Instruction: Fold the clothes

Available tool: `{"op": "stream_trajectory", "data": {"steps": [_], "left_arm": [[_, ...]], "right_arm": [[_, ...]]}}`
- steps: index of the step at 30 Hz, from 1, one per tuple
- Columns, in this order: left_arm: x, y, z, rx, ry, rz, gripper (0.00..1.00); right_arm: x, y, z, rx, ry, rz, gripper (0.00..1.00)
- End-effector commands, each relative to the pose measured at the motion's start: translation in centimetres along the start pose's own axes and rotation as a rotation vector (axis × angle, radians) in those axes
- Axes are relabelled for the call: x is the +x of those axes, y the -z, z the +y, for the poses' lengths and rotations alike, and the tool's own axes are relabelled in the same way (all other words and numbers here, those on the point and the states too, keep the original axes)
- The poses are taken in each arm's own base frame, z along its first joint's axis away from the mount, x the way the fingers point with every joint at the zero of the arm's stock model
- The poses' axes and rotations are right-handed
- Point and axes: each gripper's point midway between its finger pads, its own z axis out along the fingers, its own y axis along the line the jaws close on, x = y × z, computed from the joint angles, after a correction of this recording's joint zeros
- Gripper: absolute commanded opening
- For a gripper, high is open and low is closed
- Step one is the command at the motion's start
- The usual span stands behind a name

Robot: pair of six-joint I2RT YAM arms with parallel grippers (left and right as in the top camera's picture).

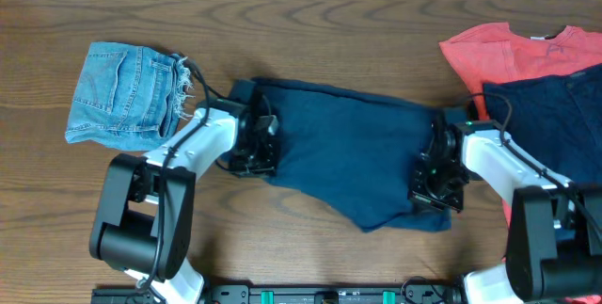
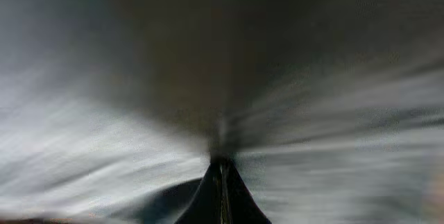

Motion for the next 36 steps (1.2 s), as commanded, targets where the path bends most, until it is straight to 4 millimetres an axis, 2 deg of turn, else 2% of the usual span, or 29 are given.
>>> {"op": "stream_trajectory", "data": {"steps": [1, 3, 5, 10, 13, 15, 17, 20, 22, 24, 28, 31, 36], "left_arm": [[-1.1, 1.1, 4.0, -0.131, 0.08, -0.051, 0.06], [-1.3, 2.0, 4.4, -0.121, 0.108, -0.061, 0.06], [-1.5, 2.9, 4.1, -0.086, 0.113, -0.069, 0.06], [-2.1, 5.9, -0.2, 0.109, 0.032, -0.127, 0.11], [-2.4, 7.8, -2.4, 0.171, -0.03, -0.199, 0.14], [-2.4, 8.2, -3.1, 0.174, -0.059, -0.221, 0.16], [-2.3, 8.0, -3.8, 0.175, -0.083, -0.218, 0.17], [-1.7, 6.7, -4.5, 0.168, -0.11, -0.182, 0.22], [-1.1, 5.1, -4.7, 0.159, -0.123, -0.142, 0.24], [-0.6, 4.0, -4.3, 0.131, -0.123, -0.111, 0.24], [0.2, 1.7, -2.8, 0.056, -0.102, -0.039, 0.24], [0.3, 0.7, -2.4, 0.046, -0.088, -0.008, 0.24], [0.2, 0.2, -1.2, -0.012, -0.08, -0.001, 0.24]], "right_arm": [[-1.3, 0.2, -2.9, 0.123, -0.093, -0.054, 0.01], [-2.0, 0.7, -3.0, 0.091, -0.117, -0.068, 0.01], [-2.7, 1.5, -2.1, 0.019, -0.072, -0.075, 0.01], [-4.7, 6.8, 3.6, -0.296, 0.24, -0.191, 0.01], [-6.0, 11.1, 7.5, -0.475, 0.351, -0.324, 0.01], [-6.6, 12.6, 9.1, -0.553, 0.39, -0.38, 0.01], [-7.5, 13.4, 10.3, -0.593, 0.388, -0.426, 0.01], [-8.4, 12.6, 11.2, -0.564, 0.413, -0.456, 0.01], [-9.0, 10.6, 10.8, -0.478, 0.391, -0.438, 0.02], [-9.4, 8.4, 9.7, -0.362, 0.332, -0.407, 0.01], [-11.0, 4.9, 4.9, -0.09, 0.123, -0.371, 0.01], [-13.3, 3.9, 1.1, 0.049, -0.028, -0.411, 0.01], [-17.1, 4.3, -0.8, -0.026, -0.135, -0.493, 0.01]]}}
